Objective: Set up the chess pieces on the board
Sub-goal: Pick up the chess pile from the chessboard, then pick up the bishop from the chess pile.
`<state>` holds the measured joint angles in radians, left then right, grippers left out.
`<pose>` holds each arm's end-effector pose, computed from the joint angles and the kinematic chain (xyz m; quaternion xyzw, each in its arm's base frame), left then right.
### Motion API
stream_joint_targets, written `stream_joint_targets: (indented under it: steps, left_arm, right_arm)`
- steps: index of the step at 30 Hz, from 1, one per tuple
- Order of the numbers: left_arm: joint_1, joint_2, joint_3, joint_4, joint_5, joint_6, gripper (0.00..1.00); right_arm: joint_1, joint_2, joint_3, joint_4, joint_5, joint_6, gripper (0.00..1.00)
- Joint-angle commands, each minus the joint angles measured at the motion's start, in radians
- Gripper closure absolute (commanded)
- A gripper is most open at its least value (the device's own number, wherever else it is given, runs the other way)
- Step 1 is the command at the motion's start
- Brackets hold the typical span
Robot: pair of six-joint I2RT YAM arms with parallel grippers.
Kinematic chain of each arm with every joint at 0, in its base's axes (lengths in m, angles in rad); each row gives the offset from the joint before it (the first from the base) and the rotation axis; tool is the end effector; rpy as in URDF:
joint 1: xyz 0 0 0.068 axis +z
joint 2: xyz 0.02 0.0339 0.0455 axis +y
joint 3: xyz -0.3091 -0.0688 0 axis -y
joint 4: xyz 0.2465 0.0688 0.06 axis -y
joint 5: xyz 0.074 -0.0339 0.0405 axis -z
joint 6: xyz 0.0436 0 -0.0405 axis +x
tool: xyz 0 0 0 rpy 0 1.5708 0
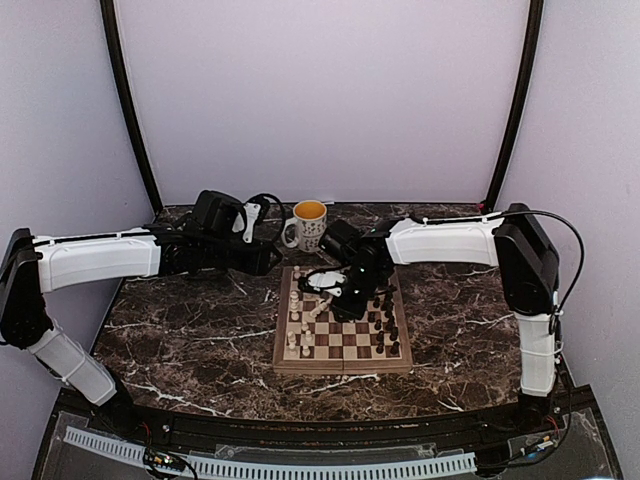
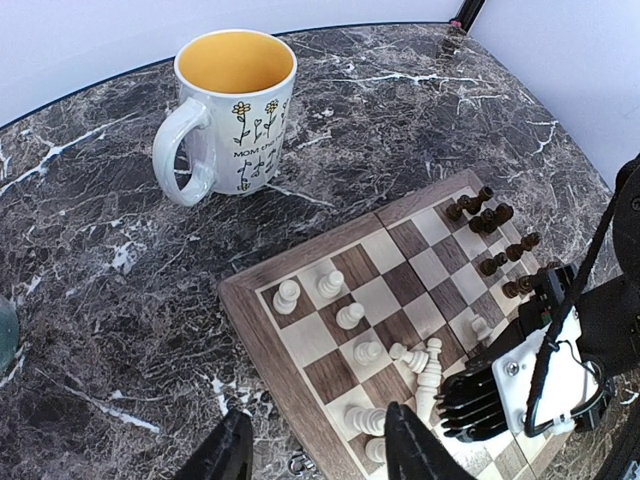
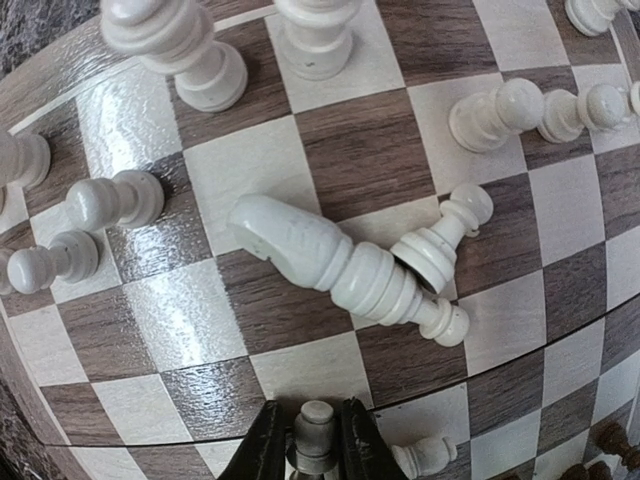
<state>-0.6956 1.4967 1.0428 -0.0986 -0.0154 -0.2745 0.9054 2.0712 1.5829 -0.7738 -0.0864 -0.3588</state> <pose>0.2653 -0.2206 0.3059 0.1788 0.8546 -0.2213 0.4343 0.2747 0.3562 0.2102 -0.5886 0.7925 0.0825 0.1364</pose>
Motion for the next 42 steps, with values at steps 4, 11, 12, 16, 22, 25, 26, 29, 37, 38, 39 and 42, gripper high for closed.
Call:
stream_joint_targets:
  steps: [4, 11, 12, 16, 22, 25, 26, 29, 37, 38, 39, 42]
  left_arm:
    - [0.003, -0.003, -0.006, 0.021, 0.004, -0.004, 0.53]
    - [0.004, -0.001, -0.035, 0.092, 0.054, 0.008, 0.53]
    - [0.004, -0.002, -0.043, 0.111, 0.070, 0.012, 0.53]
    - [0.004, -0.013, -0.099, 0.226, 0.119, 0.023, 0.52]
    - [0.002, -0.062, -0.261, 0.529, 0.247, 0.050, 0.48]
    - [0.002, -0.070, -0.338, 0.692, 0.316, 0.061, 0.47]
    - [0.002, -0.064, -0.354, 0.728, 0.341, 0.064, 0.47]
    - [0.000, -0.034, -0.394, 0.840, 0.405, 0.054, 0.47]
    - [-0.018, 0.099, -0.424, 1.128, 0.552, 0.088, 0.47]
    - [-0.019, 0.118, -0.419, 1.159, 0.575, 0.091, 0.47]
    - [-0.019, 0.137, -0.410, 1.188, 0.606, 0.089, 0.47]
    - [-0.021, 0.190, -0.365, 1.207, 0.672, 0.084, 0.46]
  right_arm:
    - [0.000, -0.023, -0.004, 0.016, -0.079, 0.019, 0.90]
    - [-0.071, -0.091, 0.019, 0.000, -0.298, 0.044, 0.93]
    - [-0.082, -0.102, 0.015, 0.004, -0.324, 0.048, 0.93]
    - [-0.126, -0.145, -0.004, 0.028, -0.437, 0.050, 0.93]
    - [-0.193, -0.179, -0.016, 0.057, -0.621, 0.064, 0.93]
    - [-0.216, -0.188, -0.018, 0.068, -0.672, 0.070, 0.93]
    - [-0.223, -0.189, -0.017, 0.070, -0.695, 0.071, 0.93]
    - [-0.234, -0.183, -0.002, 0.060, -0.731, 0.073, 0.93]
    - [-0.236, -0.196, 0.053, 0.014, -0.824, 0.055, 0.92]
    - [-0.236, -0.201, 0.058, 0.010, -0.836, 0.054, 0.92]
    - [-0.236, -0.205, 0.066, 0.004, -0.841, 0.052, 0.92]
    - [-0.235, -0.217, 0.077, -0.006, -0.852, 0.050, 0.92]
